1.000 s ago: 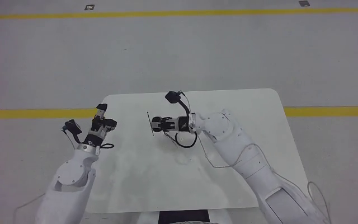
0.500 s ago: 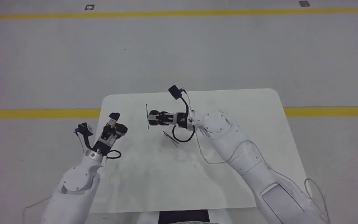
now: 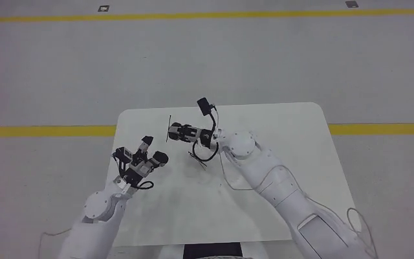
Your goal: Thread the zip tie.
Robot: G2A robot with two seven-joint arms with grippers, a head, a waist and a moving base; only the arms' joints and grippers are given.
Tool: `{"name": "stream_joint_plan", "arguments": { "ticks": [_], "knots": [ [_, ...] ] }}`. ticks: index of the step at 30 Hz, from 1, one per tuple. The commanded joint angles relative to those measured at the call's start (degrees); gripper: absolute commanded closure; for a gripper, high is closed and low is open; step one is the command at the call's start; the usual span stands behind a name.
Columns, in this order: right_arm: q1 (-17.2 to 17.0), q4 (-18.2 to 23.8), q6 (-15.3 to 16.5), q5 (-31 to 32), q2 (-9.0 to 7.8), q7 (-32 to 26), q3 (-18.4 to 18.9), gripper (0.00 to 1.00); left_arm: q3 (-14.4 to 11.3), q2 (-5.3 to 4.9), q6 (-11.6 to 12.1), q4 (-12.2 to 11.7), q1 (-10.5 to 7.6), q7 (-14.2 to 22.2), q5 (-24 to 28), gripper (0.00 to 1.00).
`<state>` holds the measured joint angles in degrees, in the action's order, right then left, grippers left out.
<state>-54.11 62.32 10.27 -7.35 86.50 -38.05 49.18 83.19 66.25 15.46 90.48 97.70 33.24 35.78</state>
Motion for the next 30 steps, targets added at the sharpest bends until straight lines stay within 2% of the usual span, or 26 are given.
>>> {"name": "stream_joint_plan", "arguments": {
  "ticks": [1,6,8,11,15,22,24,25,26,27,30],
  "knots": [
    [0.03,-0.02,0.06,0.09,-0.01,-0.05,-0.01,1.0,0.06,-0.01,0.07,0.01,0.01,-0.05,-0.15,0.0],
    [0.03,-0.02,0.06,0.09,-0.01,-0.05,-0.01,1.0,-0.17,0.04,-0.31,0.09,-0.22,-0.64,0.02,0.0],
    [-0.64,0.68,-1.11,1.28,0.01,1.28,-0.42,1.0,-0.7,0.1,-0.58,-0.15,-0.78,-1.36,-0.5,0.0],
    [-0.97,1.34,-3.24,2.61,0.15,3.1,-1.0,1.0,-1.35,0.26,-1.58,-0.65,-1.3,-1.1,2.08,0.0],
    [-1.71,1.88,-6.67,2.04,0.5,5.71,-1.31,1.0,-1.38,0.22,-1.22,-1.09,-1.78,-0.51,1.93,0.0],
    [-1.91,1.97,-7.15,2.18,0.53,6.59,-1.23,1.0,-1.6,0.27,-1.38,-0.87,-1.96,-0.82,2.04,0.0],
    [-2.27,2.47,-8.78,3.88,0.46,7.82,-1.41,1.0,-1.74,0.28,-0.68,-0.84,-2.09,-1.19,1.33,0.0],
    [-2.39,2.99,-9.94,4.85,0.42,8.45,-1.48,1.0,-1.8,0.31,-0.58,-0.92,-2.07,-1.66,1.38,0.2],
    [-2.51,3.34,-10.7,5.34,0.39,8.7,-1.52,1.0,-1.89,0.33,-0.54,-0.94,-2.1,-2.04,1.36,0.52],
    [-2.62,3.63,-11.38,5.63,0.37,8.82,-1.5,1.0,-1.94,0.32,-0.54,-1.02,-2.18,-2.26,0.96,0.62],
    [-2.83,4.37,-12.91,6.66,0.33,9.01,-1.57,1.0,-2.16,0.34,-0.31,-1.28,-2.27,-2.9,0.21,0.73]
  ]
}}
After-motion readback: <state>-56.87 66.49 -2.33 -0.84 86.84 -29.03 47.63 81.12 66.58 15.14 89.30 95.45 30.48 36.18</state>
